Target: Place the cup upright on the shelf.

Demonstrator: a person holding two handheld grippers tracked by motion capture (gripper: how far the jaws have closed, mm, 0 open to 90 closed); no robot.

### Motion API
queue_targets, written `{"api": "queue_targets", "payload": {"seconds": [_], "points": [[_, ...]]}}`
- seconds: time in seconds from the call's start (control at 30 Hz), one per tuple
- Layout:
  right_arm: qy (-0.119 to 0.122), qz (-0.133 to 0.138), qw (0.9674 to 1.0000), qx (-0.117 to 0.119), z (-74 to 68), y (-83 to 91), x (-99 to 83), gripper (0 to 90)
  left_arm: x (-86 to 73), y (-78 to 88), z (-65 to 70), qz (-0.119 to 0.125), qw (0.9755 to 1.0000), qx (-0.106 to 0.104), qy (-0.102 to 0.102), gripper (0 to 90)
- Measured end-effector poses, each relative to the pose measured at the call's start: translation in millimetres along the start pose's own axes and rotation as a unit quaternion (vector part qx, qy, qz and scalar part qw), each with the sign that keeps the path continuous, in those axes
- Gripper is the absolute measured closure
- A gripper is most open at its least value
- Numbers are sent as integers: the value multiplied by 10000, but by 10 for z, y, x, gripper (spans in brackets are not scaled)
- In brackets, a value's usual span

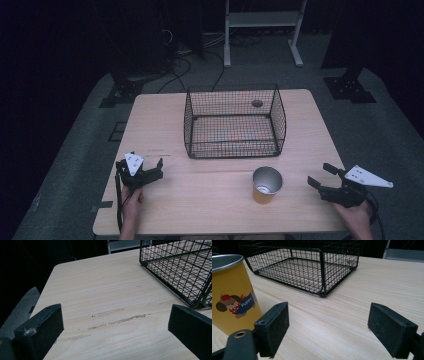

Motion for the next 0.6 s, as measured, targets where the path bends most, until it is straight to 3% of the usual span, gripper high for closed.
{"api": "queue_targets", "payload": {"seconds": [0.33,0.6], "points": [[81,-9,9999,77,-43,10,59,160,-3,7,8,5,10000,-2,-29,0],[232,-55,9994,261,-202,9,105,143,-2,12,9,30,10000,-6,-33,0]]}}
Point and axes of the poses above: each handheld gripper's, and its own axes: y roughly backward along the jaws, x roughly out of its top, z roughly to its right, the point moved 7 cm from there along -y, roughly forward along the jaws, and after that the axes turned 10 degrees about y, right-handed, at the moved point
